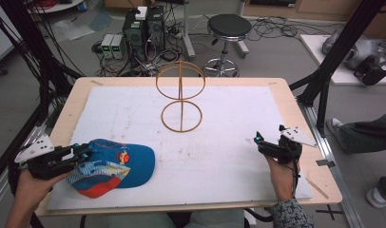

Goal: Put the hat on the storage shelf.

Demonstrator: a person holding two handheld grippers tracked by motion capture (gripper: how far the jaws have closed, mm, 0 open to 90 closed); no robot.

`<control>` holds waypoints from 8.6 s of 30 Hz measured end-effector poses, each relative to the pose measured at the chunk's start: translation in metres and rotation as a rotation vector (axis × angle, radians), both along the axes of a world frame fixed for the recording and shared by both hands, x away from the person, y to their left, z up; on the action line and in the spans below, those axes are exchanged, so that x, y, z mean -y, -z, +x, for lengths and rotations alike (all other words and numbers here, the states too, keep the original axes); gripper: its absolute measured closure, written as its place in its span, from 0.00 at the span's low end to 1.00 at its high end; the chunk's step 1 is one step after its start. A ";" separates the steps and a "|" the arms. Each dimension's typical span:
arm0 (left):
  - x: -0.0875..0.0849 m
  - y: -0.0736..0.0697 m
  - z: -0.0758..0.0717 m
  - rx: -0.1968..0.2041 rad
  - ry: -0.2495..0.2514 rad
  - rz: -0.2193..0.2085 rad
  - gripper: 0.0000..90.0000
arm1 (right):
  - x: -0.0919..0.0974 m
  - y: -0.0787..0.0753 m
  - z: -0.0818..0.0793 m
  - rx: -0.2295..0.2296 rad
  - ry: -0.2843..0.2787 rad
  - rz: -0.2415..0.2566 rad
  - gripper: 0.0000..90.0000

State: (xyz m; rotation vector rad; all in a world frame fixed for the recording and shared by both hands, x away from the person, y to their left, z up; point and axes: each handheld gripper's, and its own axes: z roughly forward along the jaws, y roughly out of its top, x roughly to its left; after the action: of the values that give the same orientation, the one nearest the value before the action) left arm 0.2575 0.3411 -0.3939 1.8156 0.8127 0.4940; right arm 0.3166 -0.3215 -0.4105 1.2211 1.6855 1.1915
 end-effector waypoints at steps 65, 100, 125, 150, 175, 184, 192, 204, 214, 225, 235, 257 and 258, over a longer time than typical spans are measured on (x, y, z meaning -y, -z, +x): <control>0.113 -0.174 0.040 0.302 0.274 0.006 0.99 | 0.005 0.002 0.002 -0.022 0.000 0.025 0.09; 0.198 -0.243 0.085 0.366 0.394 -0.010 0.99 | 0.004 0.005 0.000 -0.030 -0.007 0.028 0.09; 0.247 -0.240 0.155 0.335 0.325 0.048 0.99 | 0.011 0.008 -0.003 -0.040 -0.003 0.035 0.09; 0.239 -0.195 0.208 0.254 0.238 0.074 0.99 | 0.014 0.009 -0.003 -0.056 -0.002 0.039 0.09; 0.256 -0.165 0.229 0.210 0.239 0.057 0.98 | 0.019 0.009 -0.003 -0.066 0.007 0.046 0.09; 0.256 -0.159 0.232 0.197 0.239 0.049 0.91 | 0.023 0.009 -0.004 -0.058 0.013 0.053 0.09; 0.260 -0.153 0.233 0.186 0.236 0.064 0.78 | 0.024 0.009 -0.006 -0.061 0.012 0.054 0.09; 0.249 -0.157 0.230 0.182 0.229 -0.010 0.48 | 0.024 0.010 -0.005 -0.062 0.013 0.052 0.09; 0.215 -0.160 0.214 0.204 0.183 -0.034 0.43 | 0.021 0.010 -0.003 -0.068 0.011 0.053 0.09; 0.170 -0.147 0.185 0.219 0.122 -0.023 0.39 | 0.022 0.009 0.002 -0.064 0.015 0.052 0.09; 0.135 -0.123 0.156 0.220 0.058 -0.038 0.34 | 0.021 0.010 0.003 -0.065 0.013 0.051 0.09; 0.080 -0.065 0.082 0.224 -0.116 -0.066 0.24 | 0.008 0.010 0.006 -0.067 -0.018 0.038 0.09; 0.077 -0.061 0.079 0.219 -0.125 -0.076 0.24 | 0.008 0.010 0.006 -0.066 -0.018 0.038 0.09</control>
State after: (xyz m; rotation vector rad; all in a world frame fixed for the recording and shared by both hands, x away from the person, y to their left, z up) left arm 0.3364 0.2642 -0.3329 1.6149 0.7847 0.7203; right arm 0.3229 -0.3295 -0.4205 1.2845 1.7321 1.2111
